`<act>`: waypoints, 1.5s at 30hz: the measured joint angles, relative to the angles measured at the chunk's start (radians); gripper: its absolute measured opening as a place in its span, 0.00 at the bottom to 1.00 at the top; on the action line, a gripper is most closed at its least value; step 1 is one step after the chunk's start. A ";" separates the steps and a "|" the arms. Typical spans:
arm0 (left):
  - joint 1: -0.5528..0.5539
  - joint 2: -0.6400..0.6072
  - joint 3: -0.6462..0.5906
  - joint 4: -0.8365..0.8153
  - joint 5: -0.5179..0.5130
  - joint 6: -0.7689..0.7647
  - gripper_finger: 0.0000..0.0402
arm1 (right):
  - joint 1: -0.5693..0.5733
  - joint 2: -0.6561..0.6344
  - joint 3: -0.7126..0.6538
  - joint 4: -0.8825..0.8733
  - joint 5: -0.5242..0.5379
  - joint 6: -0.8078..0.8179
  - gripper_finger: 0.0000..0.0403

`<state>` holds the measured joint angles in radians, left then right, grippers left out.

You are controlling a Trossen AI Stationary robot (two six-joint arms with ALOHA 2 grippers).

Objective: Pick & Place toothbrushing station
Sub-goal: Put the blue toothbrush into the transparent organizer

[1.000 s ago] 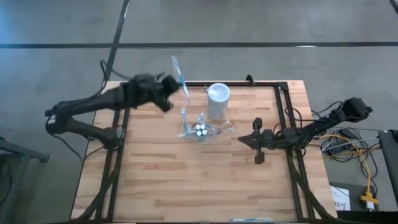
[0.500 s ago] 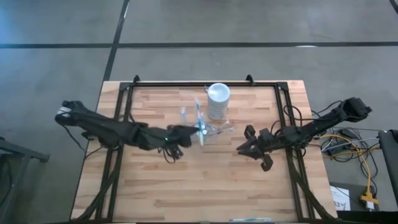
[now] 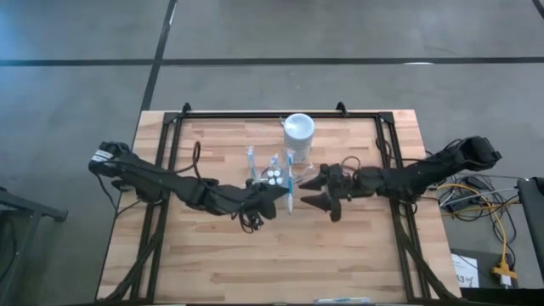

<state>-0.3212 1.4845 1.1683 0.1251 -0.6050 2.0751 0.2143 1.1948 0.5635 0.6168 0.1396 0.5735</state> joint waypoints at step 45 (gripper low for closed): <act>0.070 -0.033 -0.013 0.109 0.092 -0.108 0.10 | -0.108 0.073 0.168 -0.084 -0.192 -0.286 0.05</act>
<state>-0.2507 1.4513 1.1557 0.2342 -0.5126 1.9668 0.1062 1.2682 0.7319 0.5324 -0.0526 0.2871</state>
